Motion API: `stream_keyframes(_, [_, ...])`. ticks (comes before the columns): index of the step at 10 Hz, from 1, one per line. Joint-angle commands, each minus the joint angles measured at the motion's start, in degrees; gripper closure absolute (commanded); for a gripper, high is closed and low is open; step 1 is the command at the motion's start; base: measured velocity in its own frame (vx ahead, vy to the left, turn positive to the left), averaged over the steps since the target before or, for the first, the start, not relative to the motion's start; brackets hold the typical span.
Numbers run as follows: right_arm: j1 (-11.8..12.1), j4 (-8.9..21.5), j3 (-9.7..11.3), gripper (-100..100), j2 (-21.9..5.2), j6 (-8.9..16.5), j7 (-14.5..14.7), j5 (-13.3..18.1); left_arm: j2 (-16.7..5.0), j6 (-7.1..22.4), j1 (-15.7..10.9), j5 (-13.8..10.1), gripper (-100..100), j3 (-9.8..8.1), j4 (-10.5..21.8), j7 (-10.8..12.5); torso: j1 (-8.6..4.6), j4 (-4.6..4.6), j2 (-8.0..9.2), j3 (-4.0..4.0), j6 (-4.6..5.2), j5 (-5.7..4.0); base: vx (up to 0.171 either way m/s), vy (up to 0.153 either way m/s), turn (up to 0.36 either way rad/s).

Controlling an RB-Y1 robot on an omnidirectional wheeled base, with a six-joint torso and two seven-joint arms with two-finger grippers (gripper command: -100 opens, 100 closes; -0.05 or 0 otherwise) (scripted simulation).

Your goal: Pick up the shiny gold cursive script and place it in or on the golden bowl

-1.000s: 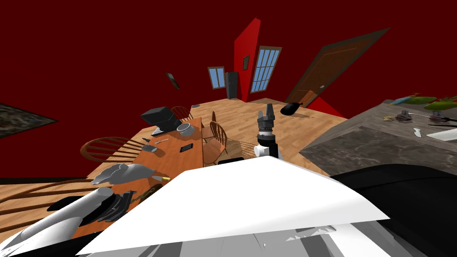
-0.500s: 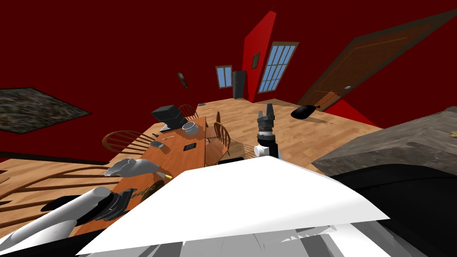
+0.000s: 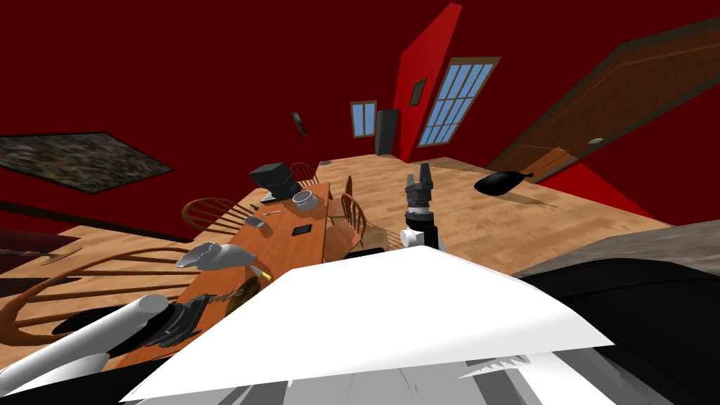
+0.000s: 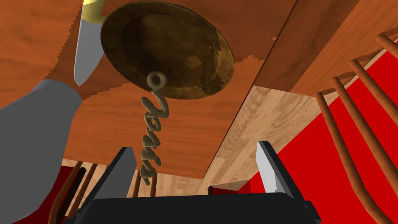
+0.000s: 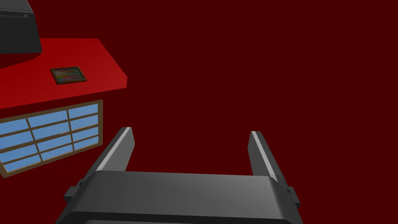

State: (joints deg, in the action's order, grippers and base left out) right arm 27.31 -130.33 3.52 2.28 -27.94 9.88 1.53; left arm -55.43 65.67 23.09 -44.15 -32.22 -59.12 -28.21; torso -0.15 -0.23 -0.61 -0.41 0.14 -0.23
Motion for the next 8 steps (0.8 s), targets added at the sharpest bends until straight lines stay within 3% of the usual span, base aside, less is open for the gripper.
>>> stream_keyframes(1, [0.0,0.0,0.0,0,0.0,0.0,0.0,0.0,0.4,1.1,1.7,-0.2,-100,-0.94,-2.9,-1.0,0.0,0.0,0.0,0.0,0.0,0.0,0.092,-0.065,0.271])
stream_keyframes(2, [0.0,0.0,0.0,0,0.0,0.0,0.0,0.0,0.4,1.1,1.7,-0.2,-100,-0.94,-4.2,-1.0,-0.09,0.0,-0.02,-0.01,-0.07,0.0,0.087,-0.031,0.129])
stream_keyframes(3, [0.0,0.0,0.0,0,0.0,0.0,0.0,0.0,0.4,1.0,1.5,-0.1,-100,-0.74,-3.5,-0.7,0.03,-0.01,-0.03,-0.02,0.03,0.0,0.03,-0.006,0.0])
stream_keyframes(4, [0.0,0.0,0.0,0,0.0,0.0,0.0,0.0,0.4,1.1,1.5,-0.1,0,-0.76,-3.7,-0.6,0.14,0.01,0.1,0.05,0.02,0.04,0.006,-0.003,-0.001])
stream_keyframes(8, [0.0,0.0,0.0,0,0.0,0.0,0.0,0.0,0.4,1.1,1.5,-0.1,0,-0.76,-3.7,-0.6,0.2,0.06,0.27,0.15,0.01,0.06,0.0,0.0,0.0])
